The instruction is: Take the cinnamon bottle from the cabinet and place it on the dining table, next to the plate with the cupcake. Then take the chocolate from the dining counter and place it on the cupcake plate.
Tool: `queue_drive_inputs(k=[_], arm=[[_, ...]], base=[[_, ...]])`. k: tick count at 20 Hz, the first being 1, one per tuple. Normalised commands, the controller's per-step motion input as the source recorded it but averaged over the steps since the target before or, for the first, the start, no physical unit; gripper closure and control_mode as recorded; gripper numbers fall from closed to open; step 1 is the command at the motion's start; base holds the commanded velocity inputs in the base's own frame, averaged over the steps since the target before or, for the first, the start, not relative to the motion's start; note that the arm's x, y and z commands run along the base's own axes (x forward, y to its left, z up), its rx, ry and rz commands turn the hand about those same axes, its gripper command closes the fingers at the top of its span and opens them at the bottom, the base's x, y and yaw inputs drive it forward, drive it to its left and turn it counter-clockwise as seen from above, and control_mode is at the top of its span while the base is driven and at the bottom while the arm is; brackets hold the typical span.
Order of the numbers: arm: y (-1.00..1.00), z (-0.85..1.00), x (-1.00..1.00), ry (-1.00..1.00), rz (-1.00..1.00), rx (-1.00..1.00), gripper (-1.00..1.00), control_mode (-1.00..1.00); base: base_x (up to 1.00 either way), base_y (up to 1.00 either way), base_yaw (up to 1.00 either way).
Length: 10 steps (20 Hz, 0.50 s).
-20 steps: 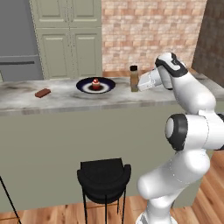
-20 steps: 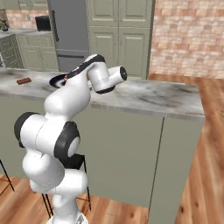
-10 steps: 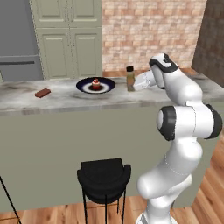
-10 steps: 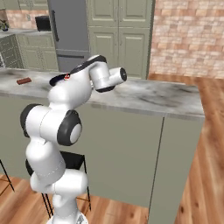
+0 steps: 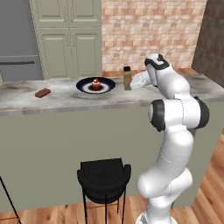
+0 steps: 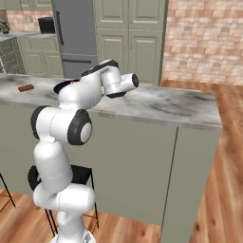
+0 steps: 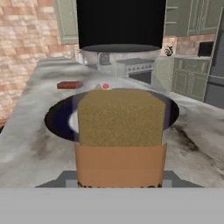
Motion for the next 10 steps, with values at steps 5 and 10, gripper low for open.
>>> queue_drive_inputs(k=[5, 10], arm=[[0.02, -0.23, 0.28, 0.00, 0.00, 0.02, 1.00, -1.00], [0.06, -0.27, 0.27, 0.00, 0.00, 0.03, 1.00, -1.00]], base=[[0.00, 0.00, 0.00], [0.00, 0.00, 0.00]])
